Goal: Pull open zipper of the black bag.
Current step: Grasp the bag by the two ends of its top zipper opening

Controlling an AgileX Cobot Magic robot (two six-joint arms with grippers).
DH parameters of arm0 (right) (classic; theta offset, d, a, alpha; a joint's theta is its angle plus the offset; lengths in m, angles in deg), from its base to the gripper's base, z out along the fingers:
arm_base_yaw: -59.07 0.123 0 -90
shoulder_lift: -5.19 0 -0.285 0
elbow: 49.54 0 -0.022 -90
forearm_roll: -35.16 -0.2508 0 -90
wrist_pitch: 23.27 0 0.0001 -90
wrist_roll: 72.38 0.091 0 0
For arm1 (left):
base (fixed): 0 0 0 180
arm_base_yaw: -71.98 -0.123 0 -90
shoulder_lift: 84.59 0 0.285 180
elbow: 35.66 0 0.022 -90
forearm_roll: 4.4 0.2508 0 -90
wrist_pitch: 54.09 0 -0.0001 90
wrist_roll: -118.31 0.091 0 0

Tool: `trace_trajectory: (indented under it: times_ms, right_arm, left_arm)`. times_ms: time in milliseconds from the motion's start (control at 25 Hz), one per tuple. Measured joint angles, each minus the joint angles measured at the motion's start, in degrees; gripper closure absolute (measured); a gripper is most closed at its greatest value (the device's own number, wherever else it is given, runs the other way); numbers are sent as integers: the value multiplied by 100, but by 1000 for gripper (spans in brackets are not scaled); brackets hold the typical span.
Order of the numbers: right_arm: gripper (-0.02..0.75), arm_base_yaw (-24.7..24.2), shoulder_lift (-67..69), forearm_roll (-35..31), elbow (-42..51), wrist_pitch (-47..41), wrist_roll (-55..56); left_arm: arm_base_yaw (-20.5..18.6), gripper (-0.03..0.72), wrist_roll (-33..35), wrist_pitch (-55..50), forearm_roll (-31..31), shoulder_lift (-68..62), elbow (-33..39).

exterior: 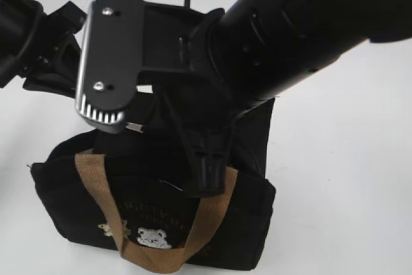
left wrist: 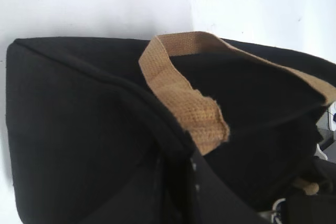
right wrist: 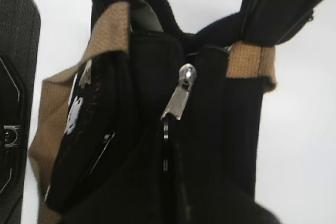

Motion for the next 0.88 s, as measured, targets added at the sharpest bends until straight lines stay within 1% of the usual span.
trace_trajectory:
  times_ms: [240, 400, 600, 720, 880]
  right_arm:
    - [739, 0, -259, 770, 0, -733, 1150]
    - [739, 0, -344, 1199, 0, -1409, 1882]
    - [739, -8, -655, 1679, 0, -1981, 2818]
    - [739, -172, -793, 1743, 0, -2391, 3330]
    - [739, -678, -966, 1752, 0, -2831, 3777]
  left_arm:
    - [0, 659, 0, 5, 50, 0, 0]
    - [0, 659, 0, 5, 56, 0, 0]
    - [0, 659, 0, 5, 66, 0, 0]
    - [0, 659, 0, 10, 66, 0, 0]
    - [0, 659, 0, 10, 87, 0, 0]
